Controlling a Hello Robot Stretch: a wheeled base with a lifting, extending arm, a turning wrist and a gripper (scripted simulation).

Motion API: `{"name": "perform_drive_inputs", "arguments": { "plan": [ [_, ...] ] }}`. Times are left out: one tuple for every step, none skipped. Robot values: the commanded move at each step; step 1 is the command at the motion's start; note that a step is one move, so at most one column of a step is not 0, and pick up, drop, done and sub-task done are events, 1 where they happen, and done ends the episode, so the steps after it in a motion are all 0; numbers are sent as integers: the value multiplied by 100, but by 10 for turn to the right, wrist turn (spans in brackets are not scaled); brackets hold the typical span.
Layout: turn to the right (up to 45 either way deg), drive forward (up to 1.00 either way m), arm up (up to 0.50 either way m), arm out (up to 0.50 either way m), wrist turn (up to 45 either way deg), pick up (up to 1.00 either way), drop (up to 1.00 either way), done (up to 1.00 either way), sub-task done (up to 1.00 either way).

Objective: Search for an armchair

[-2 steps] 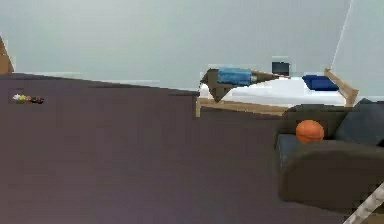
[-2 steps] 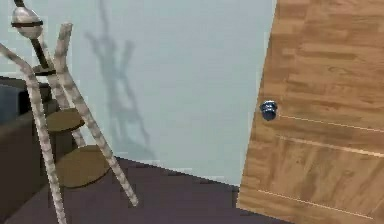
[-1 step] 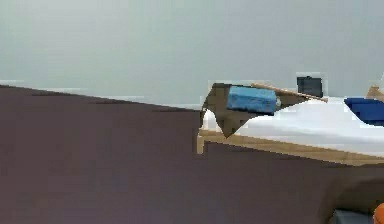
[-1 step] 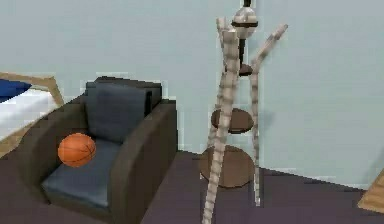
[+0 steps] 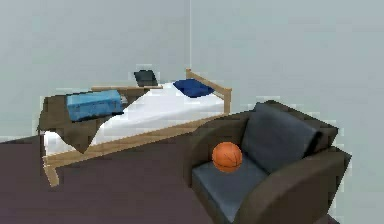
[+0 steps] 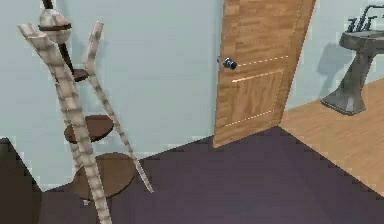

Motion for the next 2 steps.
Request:
{"name": "perform_drive_inputs", "arguments": {
  "plan": [
    [180,0,0,0,0,0,0,0,0],
    [0,0,0,0,0,0,0,100,0]
  ]
}}
